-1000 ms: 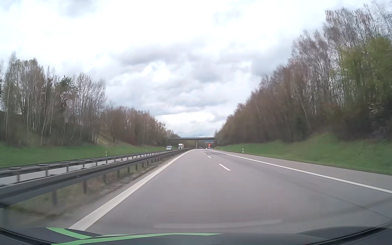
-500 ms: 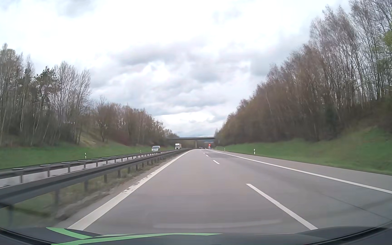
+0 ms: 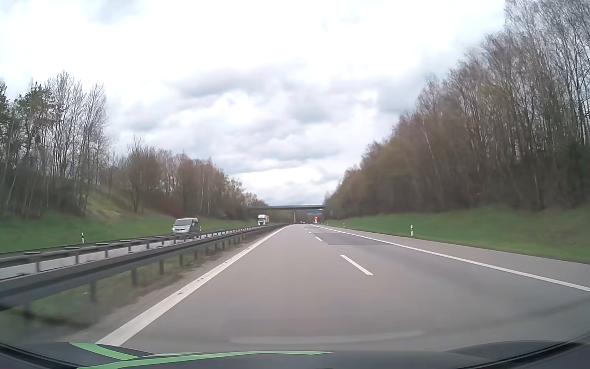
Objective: Follow the waypoints while adhering to traffic rules and regulations
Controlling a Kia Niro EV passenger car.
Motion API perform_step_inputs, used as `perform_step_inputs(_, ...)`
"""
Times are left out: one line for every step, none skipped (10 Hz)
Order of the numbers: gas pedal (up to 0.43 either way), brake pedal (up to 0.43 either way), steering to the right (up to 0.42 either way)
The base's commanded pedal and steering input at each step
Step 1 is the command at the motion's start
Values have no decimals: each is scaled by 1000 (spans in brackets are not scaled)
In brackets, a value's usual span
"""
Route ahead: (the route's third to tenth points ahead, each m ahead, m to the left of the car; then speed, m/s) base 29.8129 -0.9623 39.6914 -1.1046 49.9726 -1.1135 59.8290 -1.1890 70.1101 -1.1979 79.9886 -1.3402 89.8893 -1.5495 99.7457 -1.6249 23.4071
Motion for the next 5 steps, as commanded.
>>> perform_step_inputs(130,0,-1)
perform_step_inputs(130,0,-1)
perform_step_inputs(130,0,-1)
perform_step_inputs(130,0,-1)
perform_step_inputs(130,0,-1)
